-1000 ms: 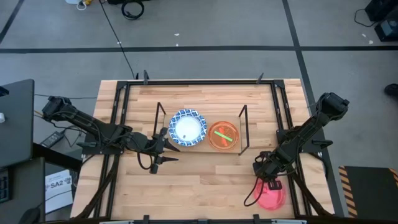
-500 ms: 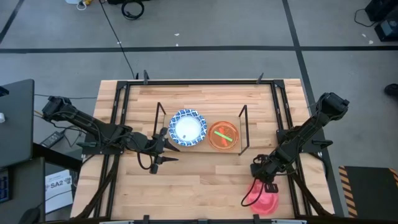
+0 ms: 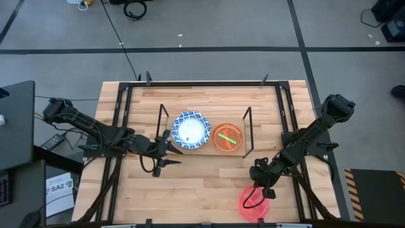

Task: Place and stack plates onto a shelf
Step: Stack the pink plate on top of the green plate on the shelf

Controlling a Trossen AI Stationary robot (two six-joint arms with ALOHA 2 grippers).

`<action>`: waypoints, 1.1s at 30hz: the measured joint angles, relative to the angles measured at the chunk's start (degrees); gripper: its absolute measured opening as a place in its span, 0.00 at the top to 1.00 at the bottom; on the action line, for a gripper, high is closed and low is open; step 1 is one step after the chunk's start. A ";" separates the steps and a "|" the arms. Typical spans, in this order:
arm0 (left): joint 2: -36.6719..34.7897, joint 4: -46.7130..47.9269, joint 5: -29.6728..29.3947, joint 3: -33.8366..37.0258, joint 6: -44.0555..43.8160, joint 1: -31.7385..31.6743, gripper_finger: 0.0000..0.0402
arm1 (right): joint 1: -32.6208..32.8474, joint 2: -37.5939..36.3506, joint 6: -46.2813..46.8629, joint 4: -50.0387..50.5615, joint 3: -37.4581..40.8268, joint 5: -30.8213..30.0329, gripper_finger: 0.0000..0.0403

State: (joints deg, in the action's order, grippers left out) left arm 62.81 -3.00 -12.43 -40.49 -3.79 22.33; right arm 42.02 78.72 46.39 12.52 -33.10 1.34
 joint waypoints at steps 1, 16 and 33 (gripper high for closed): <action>0.00 0.00 -0.01 0.00 0.00 -0.02 0.58 | -0.26 0.02 0.00 -1.10 0.00 -0.86 0.98; 0.00 0.02 0.00 0.00 0.02 0.00 0.58 | -7.13 0.02 -0.19 -22.56 0.00 -6.45 0.98; 0.00 -0.01 -0.02 0.00 0.02 0.00 0.58 | -17.19 0.02 -22.42 -33.34 -8.15 0.74 0.98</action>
State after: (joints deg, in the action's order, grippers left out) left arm 62.81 -3.01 -12.44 -40.49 -3.77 22.33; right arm 24.83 78.74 23.97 -20.82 -41.26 2.08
